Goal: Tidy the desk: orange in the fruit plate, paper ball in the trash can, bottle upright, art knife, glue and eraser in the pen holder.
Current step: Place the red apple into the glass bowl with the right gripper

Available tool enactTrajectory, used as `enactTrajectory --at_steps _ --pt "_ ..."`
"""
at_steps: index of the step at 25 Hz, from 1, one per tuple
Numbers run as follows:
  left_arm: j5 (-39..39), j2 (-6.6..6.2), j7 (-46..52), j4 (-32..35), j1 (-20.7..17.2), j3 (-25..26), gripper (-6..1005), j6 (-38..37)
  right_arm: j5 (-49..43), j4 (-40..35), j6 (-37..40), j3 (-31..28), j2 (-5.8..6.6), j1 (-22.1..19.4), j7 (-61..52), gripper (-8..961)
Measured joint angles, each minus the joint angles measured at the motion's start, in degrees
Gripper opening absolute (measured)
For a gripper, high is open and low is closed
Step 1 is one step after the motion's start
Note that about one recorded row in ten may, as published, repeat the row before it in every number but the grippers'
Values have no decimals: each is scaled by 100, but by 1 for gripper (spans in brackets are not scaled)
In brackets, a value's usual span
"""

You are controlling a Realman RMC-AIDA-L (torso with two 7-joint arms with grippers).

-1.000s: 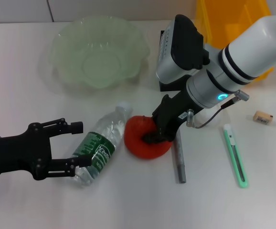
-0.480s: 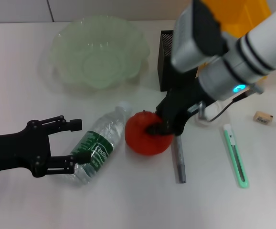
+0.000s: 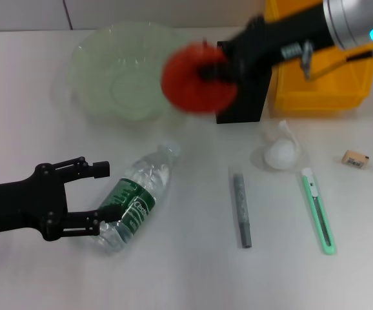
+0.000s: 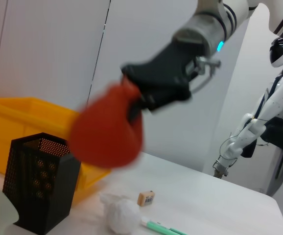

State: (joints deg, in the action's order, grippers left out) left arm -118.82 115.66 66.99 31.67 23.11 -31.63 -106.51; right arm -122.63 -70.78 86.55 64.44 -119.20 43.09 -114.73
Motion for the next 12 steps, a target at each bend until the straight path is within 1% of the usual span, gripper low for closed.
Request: enactTrajectory --at_steps 2,5,6,7,10,11,12 --pt "0 0 -5 -7 -13 -1 839 32 488 344 -630 7 -5 -20 220 126" --pt "1 0 -6 -16 -8 0 838 92 1568 1317 -1591 51 -14 50 975 100" --pt "1 0 -3 -17 2 -1 838 105 2417 2205 -2051 55 -13 230 1642 92" --pt "1 -3 7 -18 8 -1 838 113 2417 2205 -2051 55 -13 230 1642 83" --pt "1 -10 46 -18 39 -1 838 133 3405 3315 -2637 53 -20 550 2579 57" --pt "1 -8 48 -10 45 0 838 136 3961 3934 -2937 50 -34 762 3177 48" --pt "0 -6 49 -7 48 0 837 141 4188 4216 -3043 49 -40 884 3446 45"
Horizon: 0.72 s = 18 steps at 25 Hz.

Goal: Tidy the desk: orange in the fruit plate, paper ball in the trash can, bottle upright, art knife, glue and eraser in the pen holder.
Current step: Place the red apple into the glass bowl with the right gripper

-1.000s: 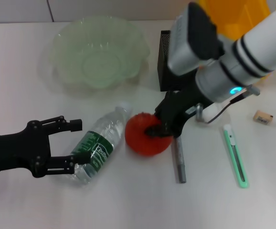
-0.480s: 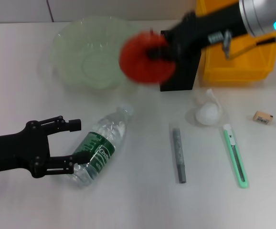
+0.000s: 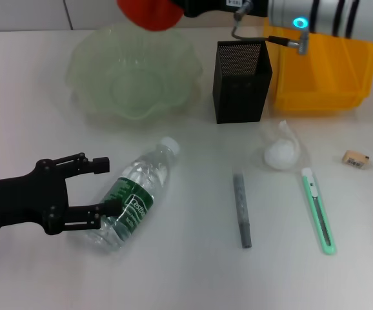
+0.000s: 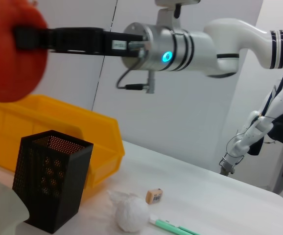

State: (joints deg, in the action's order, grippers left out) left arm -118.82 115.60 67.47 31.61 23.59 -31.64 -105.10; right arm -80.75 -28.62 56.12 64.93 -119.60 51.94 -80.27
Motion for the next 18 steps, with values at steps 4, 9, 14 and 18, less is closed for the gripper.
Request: enactTrajectory --at_steps 4,9,14,18 --pt "0 -5 2 -18 21 6 837 81 257 562 -307 -1 -6 384 394 33" --pt "-1 -7 10 -31 26 8 836 150 270 788 -666 -5 -20 718 426 91" --pt "-12 5 11 -32 -41 9 835 160 274 734 -614 24 -20 745 425 175" --pt "-26 10 11 -32 -102 9 835 159 287 720 -606 126 -17 746 406 242"
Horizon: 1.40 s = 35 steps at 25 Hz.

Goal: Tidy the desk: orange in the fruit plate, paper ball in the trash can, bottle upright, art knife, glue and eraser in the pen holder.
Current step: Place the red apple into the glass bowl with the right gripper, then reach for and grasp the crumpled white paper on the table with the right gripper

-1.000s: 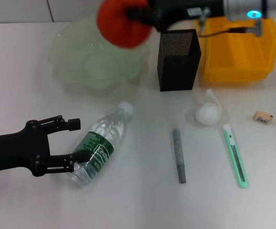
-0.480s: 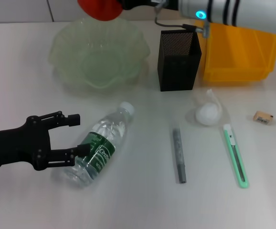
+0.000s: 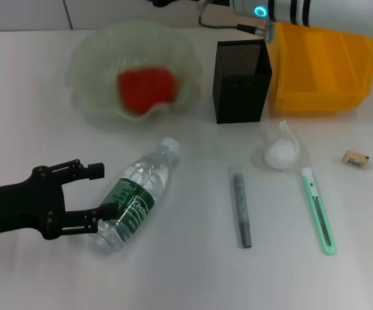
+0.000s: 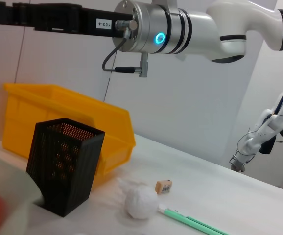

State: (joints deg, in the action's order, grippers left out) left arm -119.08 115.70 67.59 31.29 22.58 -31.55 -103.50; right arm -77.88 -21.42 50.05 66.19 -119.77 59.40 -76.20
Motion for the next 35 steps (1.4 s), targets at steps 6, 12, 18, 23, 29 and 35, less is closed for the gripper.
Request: enactTrajectory --at_steps 6,12,18,23,29,35 --pt "-6 11 -28 -9 -102 0 834 0 5 -99 417 20 25 -113 -21 494" --pt "-12 19 -17 -9 -113 -19 833 -2 -653 -1007 1032 109 153 -599 -1060 694" --pt "-12 34 -27 -8 -110 -46 832 -3 -3974 -3821 2519 49 354 -1344 -4372 688" --pt "-11 55 -49 -8 -81 -54 831 -4 -6174 -5690 4035 -2 218 -1635 -5794 683" --pt "-10 72 -57 -8 -45 -75 831 -27 -7219 -5778 4555 210 72 -1644 -6208 676" --pt "-15 95 -69 -8 -18 -150 830 -5 -7396 -4622 3706 726 45 -1471 -6375 670"
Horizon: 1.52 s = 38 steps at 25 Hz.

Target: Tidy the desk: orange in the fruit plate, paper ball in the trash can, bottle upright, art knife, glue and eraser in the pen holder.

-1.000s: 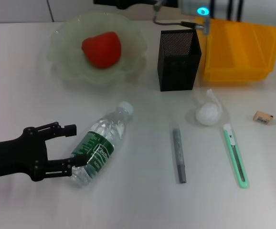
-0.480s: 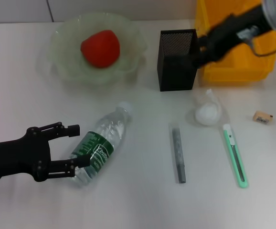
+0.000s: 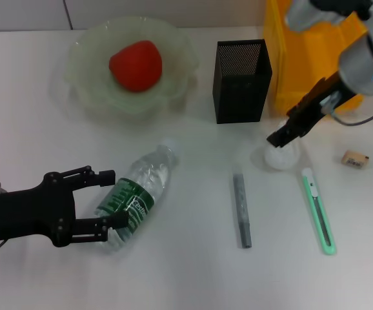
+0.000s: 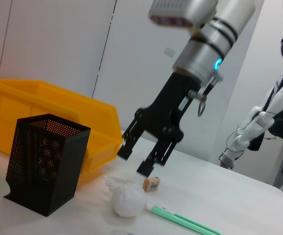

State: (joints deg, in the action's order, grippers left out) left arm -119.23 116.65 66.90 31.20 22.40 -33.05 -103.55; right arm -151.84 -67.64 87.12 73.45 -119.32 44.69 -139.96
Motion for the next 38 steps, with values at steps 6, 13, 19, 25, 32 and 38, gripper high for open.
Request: enactTrajectory --at_steps 6,13,19,25,32,38 --pt "-4 8 -2 0 10 -1 829 16 -42 930 -399 28 11 284 22 664" --pt "-5 40 -2 0 -3 0 828 82 -59 1081 -437 61 14 329 29 657" --pt "-4 43 -2 0 -6 -8 827 103 -86 1248 -562 171 14 344 29 651" --pt "-4 51 -2 0 -4 -9 826 108 -91 1391 -676 178 14 354 28 644" --pt "-4 51 -2 0 -1 -8 825 115 -106 1490 -696 179 14 365 17 637" --pt "-4 60 -2 0 8 -8 824 116 -155 1495 -750 179 10 357 1 590"
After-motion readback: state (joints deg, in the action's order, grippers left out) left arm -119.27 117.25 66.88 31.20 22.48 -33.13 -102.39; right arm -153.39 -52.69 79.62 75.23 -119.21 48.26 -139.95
